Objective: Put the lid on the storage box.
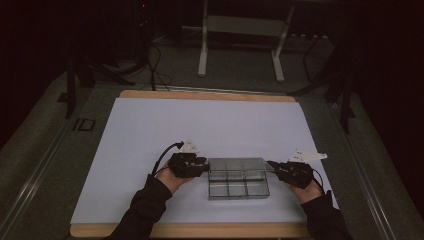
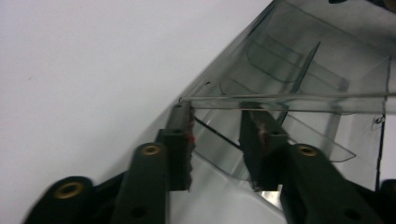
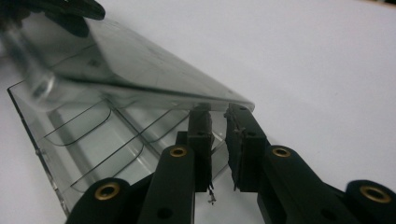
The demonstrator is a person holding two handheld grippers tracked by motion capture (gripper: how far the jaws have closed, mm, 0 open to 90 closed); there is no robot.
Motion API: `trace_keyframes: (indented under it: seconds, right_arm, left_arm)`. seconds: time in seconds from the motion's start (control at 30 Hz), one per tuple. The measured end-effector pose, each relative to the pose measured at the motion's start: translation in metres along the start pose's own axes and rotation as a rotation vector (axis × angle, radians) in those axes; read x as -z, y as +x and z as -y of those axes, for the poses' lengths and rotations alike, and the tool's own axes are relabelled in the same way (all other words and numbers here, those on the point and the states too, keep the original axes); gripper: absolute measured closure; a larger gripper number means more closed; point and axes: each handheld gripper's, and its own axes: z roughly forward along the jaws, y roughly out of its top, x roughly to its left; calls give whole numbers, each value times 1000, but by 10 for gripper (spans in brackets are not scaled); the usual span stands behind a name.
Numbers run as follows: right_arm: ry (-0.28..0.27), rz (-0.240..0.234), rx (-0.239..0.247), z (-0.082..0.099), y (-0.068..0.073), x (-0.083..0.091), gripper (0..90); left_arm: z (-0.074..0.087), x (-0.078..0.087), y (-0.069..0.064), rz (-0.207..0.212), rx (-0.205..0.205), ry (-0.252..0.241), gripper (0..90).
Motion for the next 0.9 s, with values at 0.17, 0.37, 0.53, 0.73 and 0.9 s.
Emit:
trace_keyframes:
  seconds: [0.17,0.37,0.53,0.73,0.9]
  right_arm:
    - [36,8,1,5,2,-3,754]
    - [56,20,-2,8,1,-4,754]
    - [89,45,10,11,0,-8,755]
    - [99,68,0,15,-6,-8,735]
    - [92,84,-6,16,-12,-9,617]
  left_arm:
    - [5,-1,3,7,18,20,583]
    - [9,0,5,6,24,32,545]
    - [13,-5,10,0,40,56,544]
    - [18,-9,15,-9,54,64,544]
    - [22,-8,21,-11,90,65,488]
